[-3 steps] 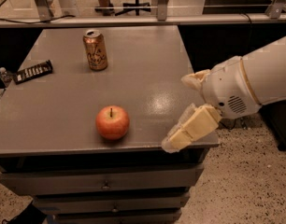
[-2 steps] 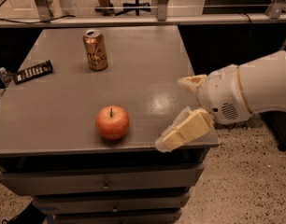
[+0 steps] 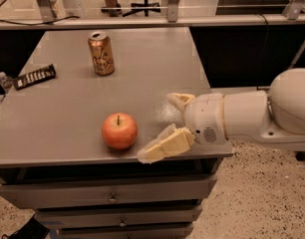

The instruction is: Pick apple

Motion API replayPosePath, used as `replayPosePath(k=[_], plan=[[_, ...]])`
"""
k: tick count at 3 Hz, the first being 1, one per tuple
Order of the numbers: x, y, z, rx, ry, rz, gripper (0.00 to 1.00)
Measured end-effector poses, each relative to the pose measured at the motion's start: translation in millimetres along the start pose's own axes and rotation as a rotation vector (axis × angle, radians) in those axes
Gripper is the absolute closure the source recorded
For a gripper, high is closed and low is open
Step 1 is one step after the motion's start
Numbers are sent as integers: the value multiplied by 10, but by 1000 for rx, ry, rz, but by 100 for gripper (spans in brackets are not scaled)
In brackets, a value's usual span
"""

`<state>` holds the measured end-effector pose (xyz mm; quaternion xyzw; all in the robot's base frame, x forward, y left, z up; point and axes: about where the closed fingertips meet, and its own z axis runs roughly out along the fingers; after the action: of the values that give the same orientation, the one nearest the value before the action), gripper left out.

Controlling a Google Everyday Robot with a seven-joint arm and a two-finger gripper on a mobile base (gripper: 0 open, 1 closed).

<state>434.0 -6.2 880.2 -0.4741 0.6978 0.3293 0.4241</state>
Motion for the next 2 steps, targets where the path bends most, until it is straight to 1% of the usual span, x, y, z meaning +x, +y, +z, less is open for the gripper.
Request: replayPosePath(k=[1,2], plan=[[-68,31,310,-27,-93,-5,0],[-113,56,589,-50,-162,-22,0]])
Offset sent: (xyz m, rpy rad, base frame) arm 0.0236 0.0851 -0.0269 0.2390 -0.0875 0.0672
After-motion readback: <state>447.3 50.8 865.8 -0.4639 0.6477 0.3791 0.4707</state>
